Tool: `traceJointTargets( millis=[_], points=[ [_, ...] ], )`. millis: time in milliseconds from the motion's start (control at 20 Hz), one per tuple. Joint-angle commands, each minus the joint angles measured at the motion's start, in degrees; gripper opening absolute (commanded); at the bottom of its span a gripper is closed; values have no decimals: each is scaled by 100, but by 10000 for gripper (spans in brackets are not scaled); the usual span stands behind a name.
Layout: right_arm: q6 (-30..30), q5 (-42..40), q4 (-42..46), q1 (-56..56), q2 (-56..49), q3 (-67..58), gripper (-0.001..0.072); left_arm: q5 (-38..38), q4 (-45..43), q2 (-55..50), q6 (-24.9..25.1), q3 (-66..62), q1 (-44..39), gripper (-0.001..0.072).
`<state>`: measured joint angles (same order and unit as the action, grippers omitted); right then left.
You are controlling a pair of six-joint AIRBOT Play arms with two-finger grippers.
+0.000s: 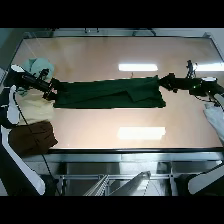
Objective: Fold the shirts.
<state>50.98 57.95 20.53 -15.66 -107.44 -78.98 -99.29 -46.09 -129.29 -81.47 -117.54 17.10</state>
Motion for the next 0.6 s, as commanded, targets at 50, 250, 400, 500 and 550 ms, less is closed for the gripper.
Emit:
traceJointTargets(
  millis=[50, 250, 400, 500, 550],
  points=[
    [560, 428, 1294, -297, 214, -273, 575, -181, 1725, 68, -15, -83, 260, 708],
    [1392, 831, 2068, -83, -20, -271, 709, 254, 2173, 424, 61, 389, 376, 707],
    [1519, 866, 1937, 361, -236, -273, 704, 186, 2177, 417, 57, 254, 302, 705],
    [1681, 741, 1937, 651, -289, -273, 701, 197, 2177, 417, 52, 122, 251, 704],
    [1679, 695, 1937, 761, -302, -273, 700, 195, 2184, 417, 37, 70, 245, 698]
  ],
)
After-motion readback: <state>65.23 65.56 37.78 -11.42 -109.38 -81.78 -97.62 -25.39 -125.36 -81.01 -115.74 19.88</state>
